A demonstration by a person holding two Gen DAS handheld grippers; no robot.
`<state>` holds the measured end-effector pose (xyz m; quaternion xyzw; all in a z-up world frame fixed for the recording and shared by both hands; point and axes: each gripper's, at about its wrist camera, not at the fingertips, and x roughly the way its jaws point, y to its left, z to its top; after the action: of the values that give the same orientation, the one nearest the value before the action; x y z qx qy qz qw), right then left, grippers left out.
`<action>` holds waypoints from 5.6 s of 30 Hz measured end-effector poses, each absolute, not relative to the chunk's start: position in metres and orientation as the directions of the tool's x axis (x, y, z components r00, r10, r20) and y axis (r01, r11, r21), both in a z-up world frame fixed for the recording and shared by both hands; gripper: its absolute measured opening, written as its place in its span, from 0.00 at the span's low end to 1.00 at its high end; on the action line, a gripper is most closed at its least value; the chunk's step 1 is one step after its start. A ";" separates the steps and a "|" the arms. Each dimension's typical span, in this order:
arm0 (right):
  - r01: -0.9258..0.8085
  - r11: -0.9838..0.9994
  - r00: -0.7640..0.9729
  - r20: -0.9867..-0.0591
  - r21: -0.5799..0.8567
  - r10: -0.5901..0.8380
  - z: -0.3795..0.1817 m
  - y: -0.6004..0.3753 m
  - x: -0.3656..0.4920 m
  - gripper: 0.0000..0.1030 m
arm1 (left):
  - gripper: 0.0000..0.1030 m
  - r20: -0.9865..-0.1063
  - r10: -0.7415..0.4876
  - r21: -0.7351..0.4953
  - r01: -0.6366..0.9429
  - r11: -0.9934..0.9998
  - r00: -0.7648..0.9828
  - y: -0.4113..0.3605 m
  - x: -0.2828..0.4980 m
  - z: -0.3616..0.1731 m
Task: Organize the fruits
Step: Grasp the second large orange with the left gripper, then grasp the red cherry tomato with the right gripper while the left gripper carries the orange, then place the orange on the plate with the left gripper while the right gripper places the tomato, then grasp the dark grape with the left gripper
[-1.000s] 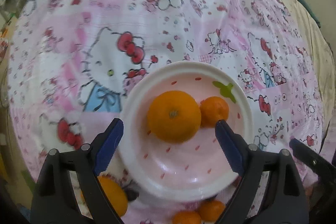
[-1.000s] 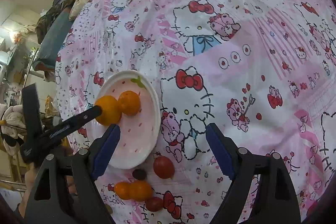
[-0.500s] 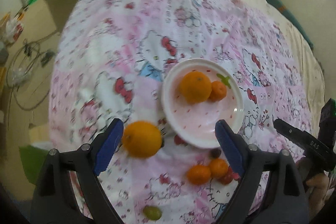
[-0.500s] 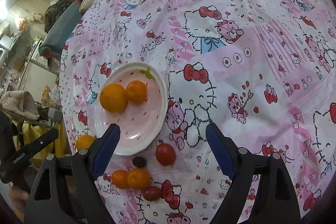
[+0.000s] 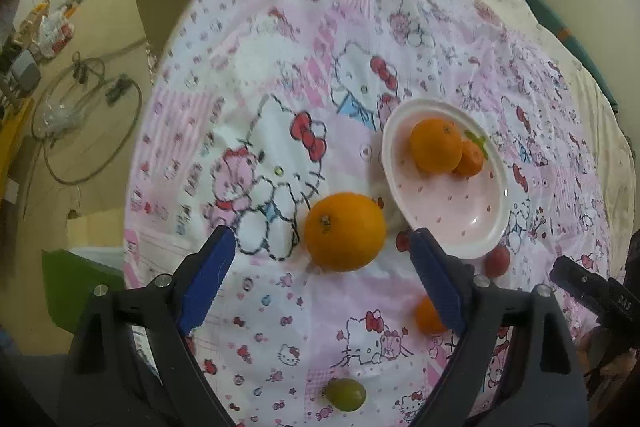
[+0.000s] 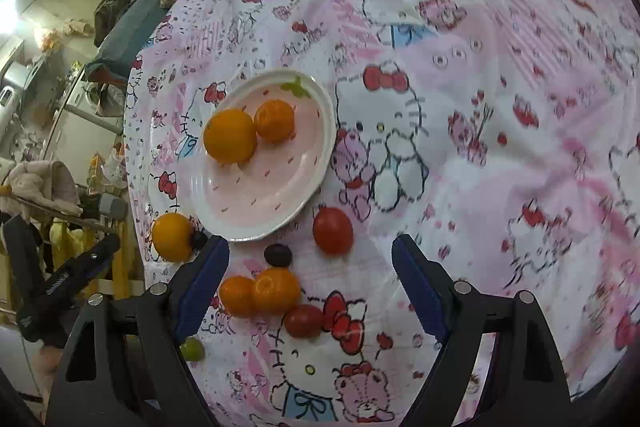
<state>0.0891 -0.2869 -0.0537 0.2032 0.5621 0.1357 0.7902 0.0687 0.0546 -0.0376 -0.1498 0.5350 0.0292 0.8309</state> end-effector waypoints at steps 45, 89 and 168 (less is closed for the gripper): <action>0.043 0.899 0.266 -0.873 0.435 0.409 -0.082 -0.283 0.102 0.83 | 0.53 -0.924 -0.043 -0.114 -0.167 0.979 0.379 0.019 0.077 -0.059; -0.138 0.918 0.417 -0.819 0.373 0.395 -0.027 -0.288 0.122 0.32 | 0.53 -0.897 0.014 0.014 -0.004 1.000 0.441 -0.051 0.114 -0.049; -0.146 0.870 0.318 -0.810 0.471 0.493 -0.038 -0.263 0.147 0.73 | 0.72 -0.950 0.021 -0.014 -0.110 0.994 0.311 0.009 0.112 -0.083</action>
<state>0.1473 -0.2635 -0.0376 0.1577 0.5486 0.2006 0.7962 0.1115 0.0088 -0.0834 -0.0381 0.5855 0.0404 0.8088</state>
